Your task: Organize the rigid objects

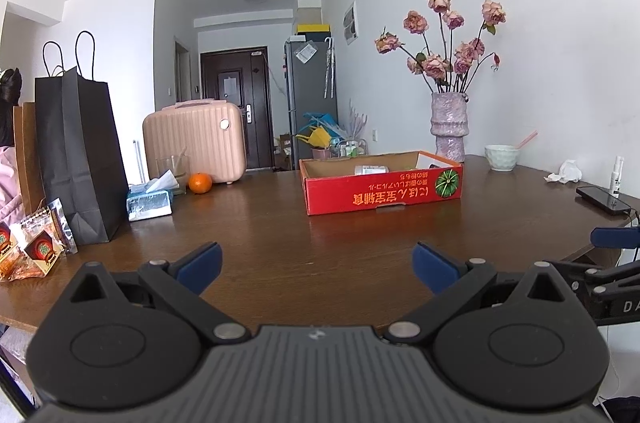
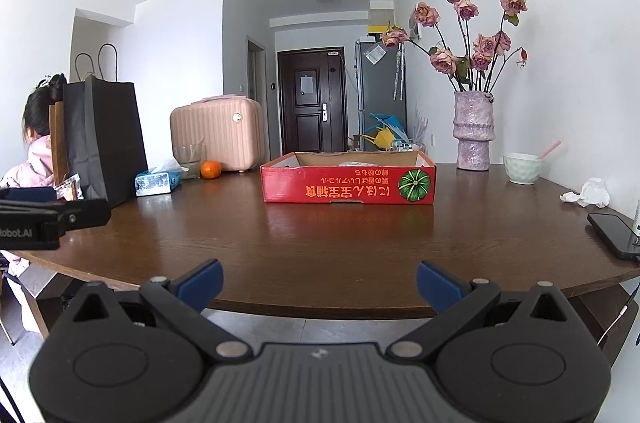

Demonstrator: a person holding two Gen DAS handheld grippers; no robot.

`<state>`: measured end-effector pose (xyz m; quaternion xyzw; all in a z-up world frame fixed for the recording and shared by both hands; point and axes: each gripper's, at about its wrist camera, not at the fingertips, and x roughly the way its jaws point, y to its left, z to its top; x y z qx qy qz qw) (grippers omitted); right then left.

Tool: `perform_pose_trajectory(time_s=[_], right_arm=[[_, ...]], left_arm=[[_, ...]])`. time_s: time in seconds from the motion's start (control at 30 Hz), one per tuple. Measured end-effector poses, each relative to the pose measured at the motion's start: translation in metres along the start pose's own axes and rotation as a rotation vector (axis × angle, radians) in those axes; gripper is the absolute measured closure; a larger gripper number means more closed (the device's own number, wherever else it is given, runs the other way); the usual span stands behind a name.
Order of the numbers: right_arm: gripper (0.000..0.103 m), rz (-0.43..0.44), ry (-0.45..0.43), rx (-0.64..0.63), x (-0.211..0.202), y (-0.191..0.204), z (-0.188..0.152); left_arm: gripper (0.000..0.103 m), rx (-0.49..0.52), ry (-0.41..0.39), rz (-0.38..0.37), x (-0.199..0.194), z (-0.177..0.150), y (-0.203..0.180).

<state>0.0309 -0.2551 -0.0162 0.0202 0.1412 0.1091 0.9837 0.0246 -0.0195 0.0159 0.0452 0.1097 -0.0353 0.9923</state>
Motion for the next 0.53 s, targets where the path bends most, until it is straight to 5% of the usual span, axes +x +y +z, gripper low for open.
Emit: perform_pose_trajectory(time_s=[0.53], right_arm=[[0.0, -0.017, -0.009, -0.025, 0.0006, 0.0038, -0.0023]], left_arm=[[0.0, -0.027, 0.005, -0.008, 0.0005, -0.002, 0.0019]])
